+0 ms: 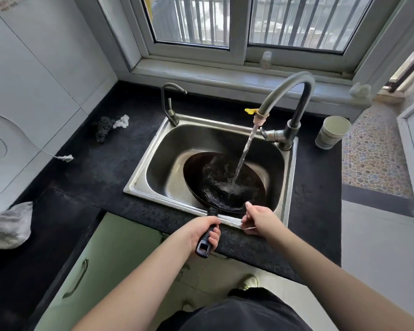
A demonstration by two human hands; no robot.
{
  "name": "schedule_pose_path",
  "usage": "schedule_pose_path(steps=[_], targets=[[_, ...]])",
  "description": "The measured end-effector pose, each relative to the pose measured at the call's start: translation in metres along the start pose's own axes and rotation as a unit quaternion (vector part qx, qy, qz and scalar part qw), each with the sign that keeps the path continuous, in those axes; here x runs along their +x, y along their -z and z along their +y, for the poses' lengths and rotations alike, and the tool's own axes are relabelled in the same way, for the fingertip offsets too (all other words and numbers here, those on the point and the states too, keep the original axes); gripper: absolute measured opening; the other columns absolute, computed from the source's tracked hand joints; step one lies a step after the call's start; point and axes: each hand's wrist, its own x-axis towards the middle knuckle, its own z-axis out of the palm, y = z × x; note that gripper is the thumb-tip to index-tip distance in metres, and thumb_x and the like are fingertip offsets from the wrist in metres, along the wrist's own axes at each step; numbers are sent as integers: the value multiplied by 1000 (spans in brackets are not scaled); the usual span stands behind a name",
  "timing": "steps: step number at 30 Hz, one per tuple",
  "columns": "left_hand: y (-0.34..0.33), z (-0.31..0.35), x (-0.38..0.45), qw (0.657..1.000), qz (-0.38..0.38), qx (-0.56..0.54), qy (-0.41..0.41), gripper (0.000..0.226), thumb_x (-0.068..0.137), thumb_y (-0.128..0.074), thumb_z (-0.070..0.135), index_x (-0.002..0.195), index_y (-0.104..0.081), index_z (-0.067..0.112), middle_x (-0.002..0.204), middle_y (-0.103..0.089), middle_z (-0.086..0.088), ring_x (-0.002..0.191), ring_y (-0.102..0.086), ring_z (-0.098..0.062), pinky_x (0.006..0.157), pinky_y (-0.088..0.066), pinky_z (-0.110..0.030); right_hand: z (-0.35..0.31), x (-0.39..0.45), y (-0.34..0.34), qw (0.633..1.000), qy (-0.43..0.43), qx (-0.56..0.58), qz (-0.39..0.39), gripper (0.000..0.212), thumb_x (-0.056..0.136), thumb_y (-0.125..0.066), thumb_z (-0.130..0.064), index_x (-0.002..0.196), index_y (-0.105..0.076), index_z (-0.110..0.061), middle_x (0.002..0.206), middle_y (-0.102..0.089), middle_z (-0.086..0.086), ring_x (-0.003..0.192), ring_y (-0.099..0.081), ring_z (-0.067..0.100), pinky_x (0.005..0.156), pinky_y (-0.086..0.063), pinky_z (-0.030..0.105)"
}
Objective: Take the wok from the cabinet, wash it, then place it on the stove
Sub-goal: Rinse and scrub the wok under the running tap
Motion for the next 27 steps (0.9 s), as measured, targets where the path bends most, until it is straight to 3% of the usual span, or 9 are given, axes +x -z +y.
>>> schedule_pose_path(steps=[5,11,17,22,27], targets=[[-9,8,-12,997,-74,-32,-6,40,99,-40,15,60,-45,7,42,-40,3,25,-36,-4,26,-27,-13,8,-13,-42,995,-86,26,-34,42,103,-36,-41,88,-60,-10,73,-61,8,57,-57,17,51,-46,24],[2,20,-35,974,-155,-163,-6,47,98,-38,14,53,-48,5,41,-43,0,25,-41,-6,27,-33,-13,5,-16,-78,950,-175,227,-120,68,97,-25,-62,103,-62,-5,99,-65,17,91,-63,29,95,-48,43],[25,6,-45,959,-194,-208,-11,41,99,-35,13,63,-52,5,43,-41,2,26,-39,-5,28,-31,-12,-10,-26,-106,941,-177,266,-110,43,101,-39,-46,78,-59,-16,63,-67,4,61,-67,17,59,-53,29],[33,9,-56,986,-143,-82,-31,46,100,-38,12,57,-50,6,45,-41,3,27,-39,-4,26,-31,-13,-16,-29,-116,932,-170,307,-94,45,98,-45,-45,72,-53,-10,56,-51,3,58,-56,17,69,-50,32],[36,16,-71,994,-58,45,-81,34,101,-42,16,67,-44,11,45,-42,2,28,-37,-3,26,-30,-12,-25,-33,-133,935,-153,307,-91,44,95,-51,-48,72,-48,-11,56,-32,1,53,-41,16,60,-46,29]])
